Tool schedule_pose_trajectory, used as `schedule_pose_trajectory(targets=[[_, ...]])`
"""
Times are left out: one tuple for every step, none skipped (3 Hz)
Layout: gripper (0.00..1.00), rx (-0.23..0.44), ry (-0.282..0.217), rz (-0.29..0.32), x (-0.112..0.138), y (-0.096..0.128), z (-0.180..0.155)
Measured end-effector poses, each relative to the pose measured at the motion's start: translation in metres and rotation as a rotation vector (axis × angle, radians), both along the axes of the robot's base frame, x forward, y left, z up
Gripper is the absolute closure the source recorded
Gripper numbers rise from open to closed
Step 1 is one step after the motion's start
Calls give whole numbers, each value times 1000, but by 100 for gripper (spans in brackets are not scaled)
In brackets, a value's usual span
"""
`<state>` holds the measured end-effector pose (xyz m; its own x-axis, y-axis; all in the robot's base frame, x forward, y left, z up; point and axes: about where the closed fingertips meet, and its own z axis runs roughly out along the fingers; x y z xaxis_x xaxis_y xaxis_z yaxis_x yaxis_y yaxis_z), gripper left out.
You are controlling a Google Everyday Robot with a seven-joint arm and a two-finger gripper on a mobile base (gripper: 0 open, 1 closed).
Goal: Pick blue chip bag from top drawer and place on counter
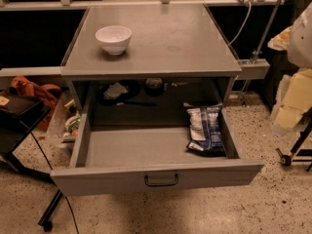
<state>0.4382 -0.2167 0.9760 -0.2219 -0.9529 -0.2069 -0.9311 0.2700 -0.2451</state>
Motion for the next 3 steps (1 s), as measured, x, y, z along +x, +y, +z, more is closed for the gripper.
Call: schedule_pose_trajectory(targets=[[0, 12, 2, -14, 4, -1, -5], [0, 14, -5, -45, 11, -5, -26], [0, 7, -27, -51, 26, -2, -65]])
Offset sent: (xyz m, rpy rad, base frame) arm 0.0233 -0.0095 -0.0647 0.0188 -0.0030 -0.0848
